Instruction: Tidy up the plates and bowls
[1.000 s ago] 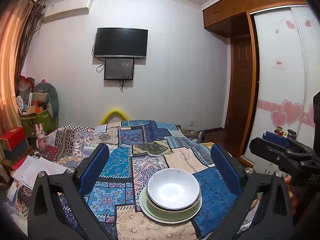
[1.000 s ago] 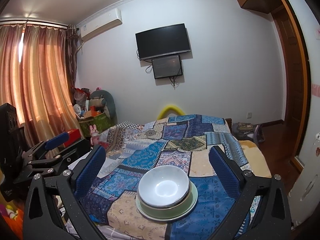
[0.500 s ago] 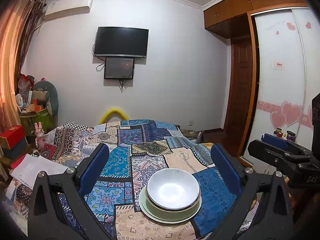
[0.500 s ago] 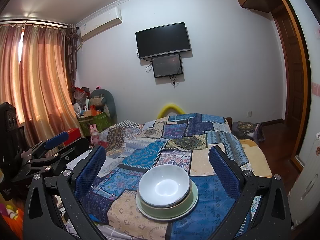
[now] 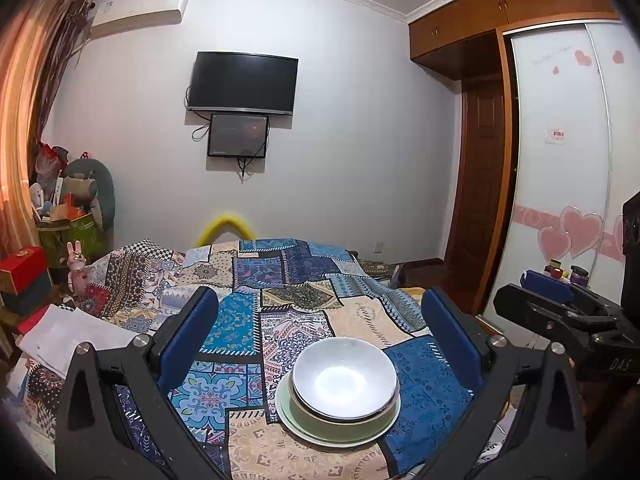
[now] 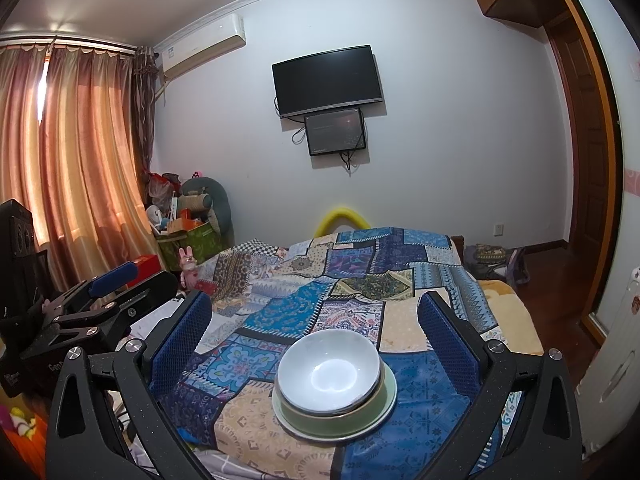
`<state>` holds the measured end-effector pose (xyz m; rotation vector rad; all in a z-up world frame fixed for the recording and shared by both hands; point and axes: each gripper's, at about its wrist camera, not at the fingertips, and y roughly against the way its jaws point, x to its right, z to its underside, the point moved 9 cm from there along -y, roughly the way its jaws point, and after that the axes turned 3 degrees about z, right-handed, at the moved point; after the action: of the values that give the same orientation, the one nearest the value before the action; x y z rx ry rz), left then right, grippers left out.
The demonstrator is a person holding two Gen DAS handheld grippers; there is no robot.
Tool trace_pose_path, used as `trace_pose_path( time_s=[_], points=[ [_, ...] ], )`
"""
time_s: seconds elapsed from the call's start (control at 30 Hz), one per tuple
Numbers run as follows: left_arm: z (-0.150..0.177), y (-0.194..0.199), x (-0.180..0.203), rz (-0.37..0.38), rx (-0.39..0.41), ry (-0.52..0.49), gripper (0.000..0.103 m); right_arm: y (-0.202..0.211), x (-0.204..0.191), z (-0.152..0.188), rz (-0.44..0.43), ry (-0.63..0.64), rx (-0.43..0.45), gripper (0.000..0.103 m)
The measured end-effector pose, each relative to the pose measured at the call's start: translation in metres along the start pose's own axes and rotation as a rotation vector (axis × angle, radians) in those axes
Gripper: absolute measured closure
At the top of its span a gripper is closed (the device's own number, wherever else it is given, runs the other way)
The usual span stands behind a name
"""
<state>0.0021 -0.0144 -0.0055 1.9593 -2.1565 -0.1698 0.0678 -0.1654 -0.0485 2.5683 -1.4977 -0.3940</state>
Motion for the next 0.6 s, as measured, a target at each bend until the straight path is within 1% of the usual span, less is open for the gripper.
trace_pose_path(
  time_s=[0.23,0.37,0.6],
  points=[
    [0.0016,-0.0024,0.0039,0.012,-0.015,-0.005,0.0,0.0004,-0.0001,-0.001,0.002,0.001,0.002,0.0],
    [0.0023,-0.0016,0.0072,0.008,-0.009,-0.012,0.0,0.0003,-0.0001,-0.0006,0.0,0.0,0.0,0.0],
    [0.0029,-0.0027,0.0069,0.01,-0.015,0.005,0.0,-0.0006,0.0014,0.0006,0.0,-0.002,-0.007,0.0]
  ],
)
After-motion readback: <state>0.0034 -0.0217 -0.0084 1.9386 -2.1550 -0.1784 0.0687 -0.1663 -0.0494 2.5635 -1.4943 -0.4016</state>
